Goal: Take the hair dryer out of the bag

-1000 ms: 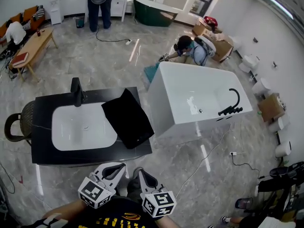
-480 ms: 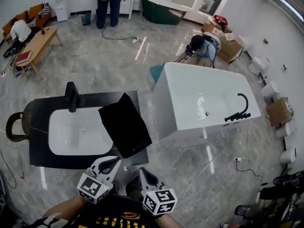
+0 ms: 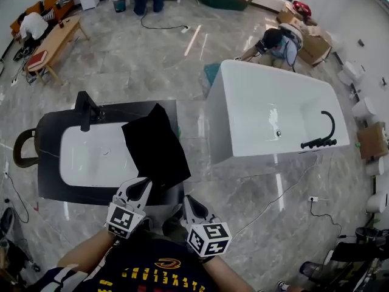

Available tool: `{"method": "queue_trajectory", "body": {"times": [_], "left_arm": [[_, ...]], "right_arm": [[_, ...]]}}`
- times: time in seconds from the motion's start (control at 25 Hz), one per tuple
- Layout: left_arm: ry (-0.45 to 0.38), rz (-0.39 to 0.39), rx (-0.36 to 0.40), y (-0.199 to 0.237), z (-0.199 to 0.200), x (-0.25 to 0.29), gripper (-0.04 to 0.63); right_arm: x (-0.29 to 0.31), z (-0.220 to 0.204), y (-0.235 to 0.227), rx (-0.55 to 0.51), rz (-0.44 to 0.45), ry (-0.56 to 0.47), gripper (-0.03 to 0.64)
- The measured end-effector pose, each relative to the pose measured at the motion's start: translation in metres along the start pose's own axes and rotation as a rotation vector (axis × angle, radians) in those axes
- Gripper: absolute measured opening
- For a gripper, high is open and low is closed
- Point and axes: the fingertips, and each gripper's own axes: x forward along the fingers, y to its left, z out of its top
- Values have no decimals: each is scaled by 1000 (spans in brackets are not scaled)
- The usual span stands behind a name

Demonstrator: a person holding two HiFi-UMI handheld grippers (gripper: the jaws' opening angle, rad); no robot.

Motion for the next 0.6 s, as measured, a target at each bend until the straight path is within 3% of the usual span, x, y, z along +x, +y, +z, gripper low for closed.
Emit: {"method": "queue_trajectory", "body": {"times": [0.32, 0.6], "left_arm": [[188, -10, 8, -15, -38, 34, 16], [325, -77, -2, -19, -68, 56, 127]], "right_arm": [[35, -25, -40, -25, 37, 137, 8], [56, -36, -39, -34, 62, 190, 8]]}}
